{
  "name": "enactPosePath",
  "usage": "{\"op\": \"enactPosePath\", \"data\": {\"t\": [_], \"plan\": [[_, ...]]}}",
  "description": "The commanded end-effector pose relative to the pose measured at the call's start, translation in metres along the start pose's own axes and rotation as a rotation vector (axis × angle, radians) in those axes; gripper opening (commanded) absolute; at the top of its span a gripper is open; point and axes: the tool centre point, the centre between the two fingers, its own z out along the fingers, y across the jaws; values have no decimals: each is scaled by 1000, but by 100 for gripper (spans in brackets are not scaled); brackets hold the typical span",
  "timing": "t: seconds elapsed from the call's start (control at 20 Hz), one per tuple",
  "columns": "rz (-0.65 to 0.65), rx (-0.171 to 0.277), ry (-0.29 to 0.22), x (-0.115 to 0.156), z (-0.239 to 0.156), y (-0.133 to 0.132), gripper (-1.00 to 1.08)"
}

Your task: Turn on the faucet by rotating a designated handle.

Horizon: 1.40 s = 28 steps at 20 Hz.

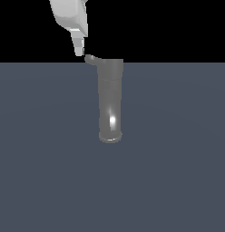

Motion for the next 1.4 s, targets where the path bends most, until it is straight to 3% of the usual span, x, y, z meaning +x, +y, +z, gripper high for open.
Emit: {"op": "enactPosePath", "data": {"t": [0.0,0.45,0.5,0.55,1.35], "plan": [[40,-16,1,32,6,7,-100],[66,-40,1,87,15,28,-100],[66,-40,1,87,15,28,-100],[-11,-8,6,43,-1,18,-100],[62,-38,2,140,15,-3,-100]]}}
